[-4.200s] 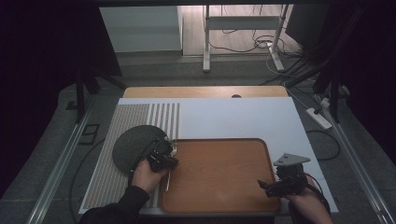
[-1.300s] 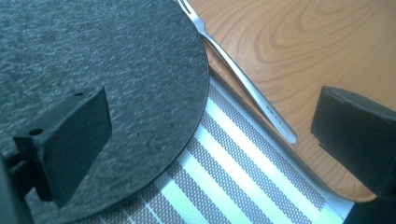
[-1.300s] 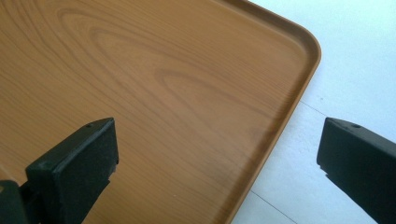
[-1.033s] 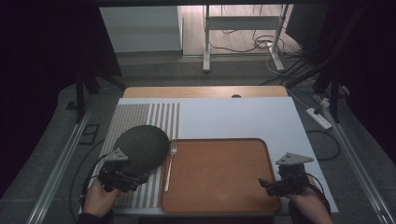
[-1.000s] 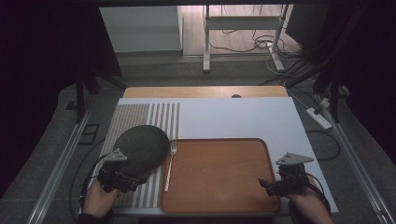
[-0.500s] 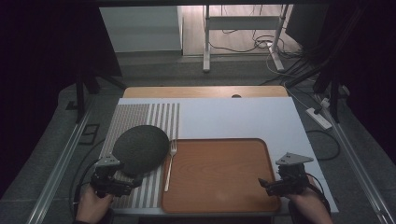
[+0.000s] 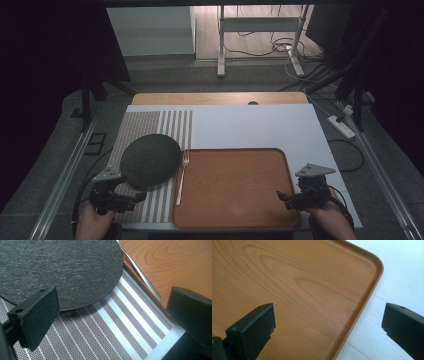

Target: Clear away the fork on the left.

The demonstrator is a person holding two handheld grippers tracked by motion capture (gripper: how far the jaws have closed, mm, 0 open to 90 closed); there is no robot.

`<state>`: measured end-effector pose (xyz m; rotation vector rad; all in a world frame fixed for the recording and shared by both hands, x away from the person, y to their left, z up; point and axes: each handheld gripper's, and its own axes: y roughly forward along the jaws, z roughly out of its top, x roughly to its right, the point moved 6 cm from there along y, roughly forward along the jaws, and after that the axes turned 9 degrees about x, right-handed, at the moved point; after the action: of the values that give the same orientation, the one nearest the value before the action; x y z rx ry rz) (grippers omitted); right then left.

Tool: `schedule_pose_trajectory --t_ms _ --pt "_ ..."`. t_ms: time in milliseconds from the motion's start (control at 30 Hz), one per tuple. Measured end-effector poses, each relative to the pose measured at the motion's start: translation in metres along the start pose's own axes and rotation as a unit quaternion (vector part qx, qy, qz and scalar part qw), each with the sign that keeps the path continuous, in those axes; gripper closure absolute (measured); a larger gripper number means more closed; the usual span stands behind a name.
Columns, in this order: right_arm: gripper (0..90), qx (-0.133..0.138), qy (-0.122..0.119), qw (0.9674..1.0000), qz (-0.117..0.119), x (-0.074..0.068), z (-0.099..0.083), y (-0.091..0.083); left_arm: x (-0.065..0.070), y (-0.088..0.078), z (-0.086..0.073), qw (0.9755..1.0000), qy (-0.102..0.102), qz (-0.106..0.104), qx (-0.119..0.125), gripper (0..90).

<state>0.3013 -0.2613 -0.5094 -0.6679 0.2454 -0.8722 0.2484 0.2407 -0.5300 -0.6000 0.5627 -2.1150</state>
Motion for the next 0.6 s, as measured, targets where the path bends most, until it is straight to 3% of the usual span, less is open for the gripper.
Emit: schedule_pose_trajectory --t_ms 600 --pt "0.0 -0.002 -0.001 1.0 -0.002 -0.001 0.0 0.0 -0.004 -0.011 -0.008 0.9997 0.002 0.022 -0.009 0.0"
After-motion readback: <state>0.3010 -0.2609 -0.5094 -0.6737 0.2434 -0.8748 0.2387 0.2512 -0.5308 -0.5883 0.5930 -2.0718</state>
